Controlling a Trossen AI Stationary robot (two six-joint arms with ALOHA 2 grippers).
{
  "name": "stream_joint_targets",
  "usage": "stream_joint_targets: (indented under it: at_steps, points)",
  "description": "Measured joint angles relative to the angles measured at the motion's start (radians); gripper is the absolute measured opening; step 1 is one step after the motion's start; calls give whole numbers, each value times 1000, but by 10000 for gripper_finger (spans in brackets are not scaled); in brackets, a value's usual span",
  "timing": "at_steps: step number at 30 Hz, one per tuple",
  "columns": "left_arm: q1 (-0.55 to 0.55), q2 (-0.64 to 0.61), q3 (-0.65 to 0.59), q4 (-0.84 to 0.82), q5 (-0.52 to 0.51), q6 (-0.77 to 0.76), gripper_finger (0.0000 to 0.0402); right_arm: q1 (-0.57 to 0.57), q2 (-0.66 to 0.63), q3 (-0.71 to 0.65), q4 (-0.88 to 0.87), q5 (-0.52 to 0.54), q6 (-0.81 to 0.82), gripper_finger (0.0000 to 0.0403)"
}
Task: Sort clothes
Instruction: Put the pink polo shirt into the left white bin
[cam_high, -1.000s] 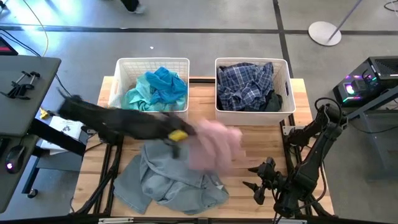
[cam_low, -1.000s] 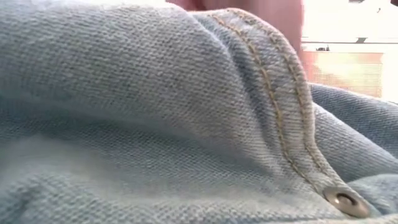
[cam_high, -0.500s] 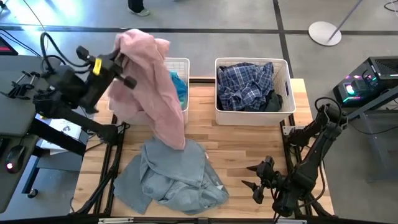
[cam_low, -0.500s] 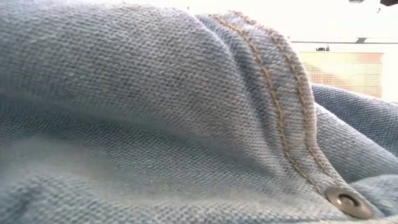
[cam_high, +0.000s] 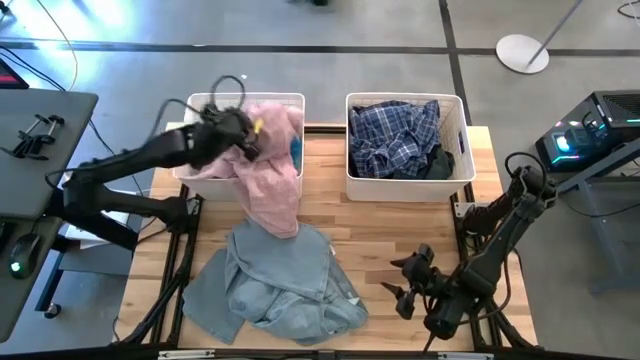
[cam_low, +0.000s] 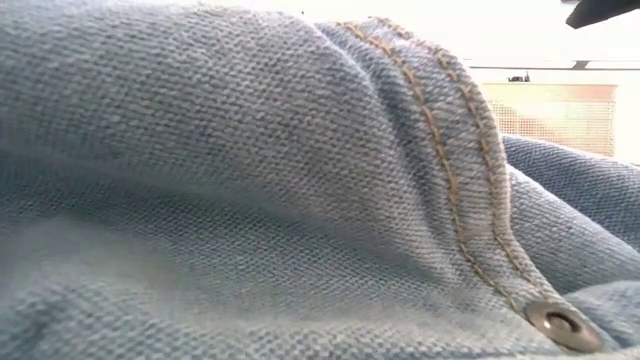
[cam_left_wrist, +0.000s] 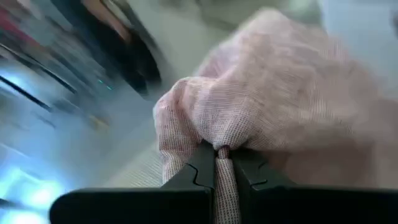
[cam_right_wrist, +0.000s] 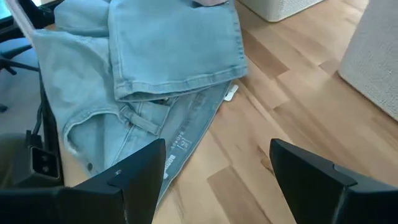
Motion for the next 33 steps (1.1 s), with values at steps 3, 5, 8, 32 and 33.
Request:
stream_joint_targets:
  at_steps: [3, 5, 8, 32, 33]
  points:
    - [102, 34, -148, 38, 206, -97, 1, -3, 0, 0, 18, -25, -18, 277]
    - [144, 80, -223, 35, 238, -145, 7, -3, 0, 0, 27, -34, -22, 277]
    - [205, 124, -274, 20, 287, -179, 32, -3, 0, 0, 27, -37, -23, 277]
    - [-147, -56, 229, -285, 634, -130, 139, -3, 0, 0, 27, -34, -23, 277]
    - [-212, -48, 223, -296, 624, -120, 129, -3, 0, 0, 28, -32, -23, 277]
